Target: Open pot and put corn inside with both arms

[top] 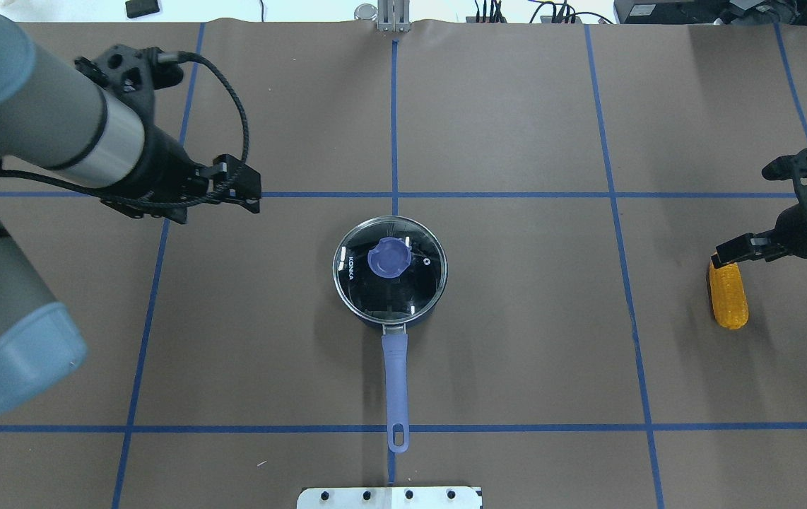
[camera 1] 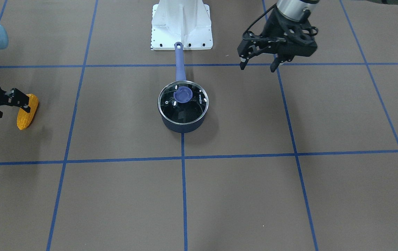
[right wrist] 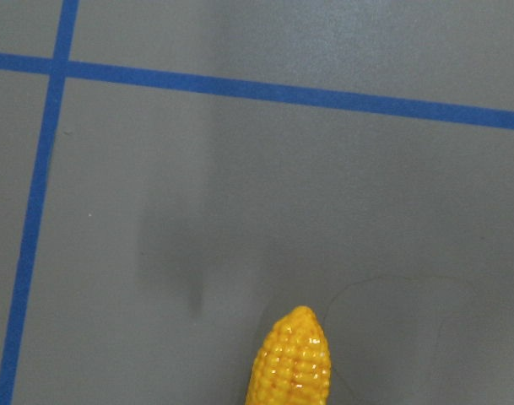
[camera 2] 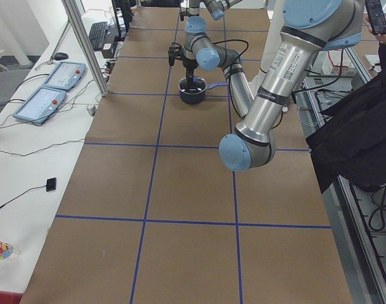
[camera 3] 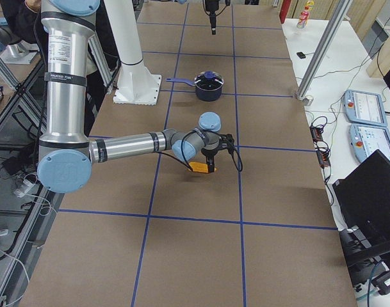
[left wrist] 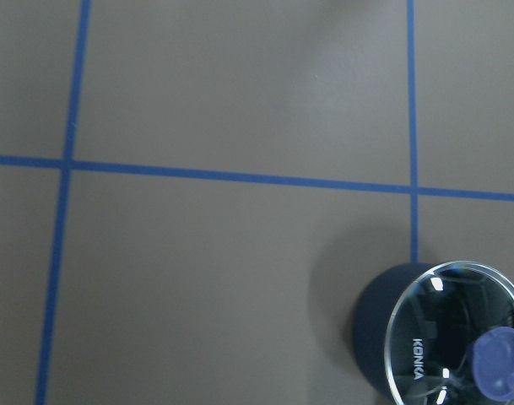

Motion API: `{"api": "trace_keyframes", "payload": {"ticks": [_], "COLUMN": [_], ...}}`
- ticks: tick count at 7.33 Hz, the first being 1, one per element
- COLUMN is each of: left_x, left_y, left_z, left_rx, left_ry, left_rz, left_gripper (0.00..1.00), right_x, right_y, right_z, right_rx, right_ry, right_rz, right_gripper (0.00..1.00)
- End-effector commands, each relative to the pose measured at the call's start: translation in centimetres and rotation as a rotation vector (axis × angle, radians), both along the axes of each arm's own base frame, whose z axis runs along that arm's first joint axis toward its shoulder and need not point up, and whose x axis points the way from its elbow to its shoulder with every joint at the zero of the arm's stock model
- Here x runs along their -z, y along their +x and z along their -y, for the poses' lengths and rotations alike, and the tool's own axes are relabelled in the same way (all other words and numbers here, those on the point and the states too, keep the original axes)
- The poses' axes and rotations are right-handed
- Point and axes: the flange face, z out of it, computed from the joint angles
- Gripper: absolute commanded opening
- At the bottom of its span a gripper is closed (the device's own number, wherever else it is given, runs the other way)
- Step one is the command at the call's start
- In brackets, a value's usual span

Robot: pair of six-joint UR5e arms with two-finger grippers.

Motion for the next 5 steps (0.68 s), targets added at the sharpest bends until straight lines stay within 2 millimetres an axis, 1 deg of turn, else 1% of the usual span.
{"api": "trace_keyframes", "payload": {"ticks": [1,2,3,4,5], "left_x": [3.6,3.9,4.4,5.1,5.3], "left_y": [5.7,7.3,8.8,10.7,11.3], "left_z": [-0.9,-0.7,-0.6,-0.6,-1.0], "left_rx": [0.024,0.024,0.027,0.03,0.026], "left_ry": [-0.022,-0.027,-0.03,-0.036,-0.042], "left_rz": [0.011,0.024,0.03,0.037,0.033], "left_gripper": [0.98,0.98,0.98,0.98,0.98], "right_x": [0.6,0.4,-0.1,-0.6,-0.9], "right_y": [-2.1,-2.5,-2.7,-2.6,-2.6], "right_z": [-0.3,-0.5,-0.8,-1.2,-1.4], "right_rx": [0.002,0.009,0.015,0.02,0.02], "right_ry": [-0.017,-0.017,-0.02,-0.027,-0.024], "right_rz": [0.004,-0.002,-0.01,-0.017,-0.028], "right_gripper": [0.99,0.99,0.99,0.99,0.99]}}
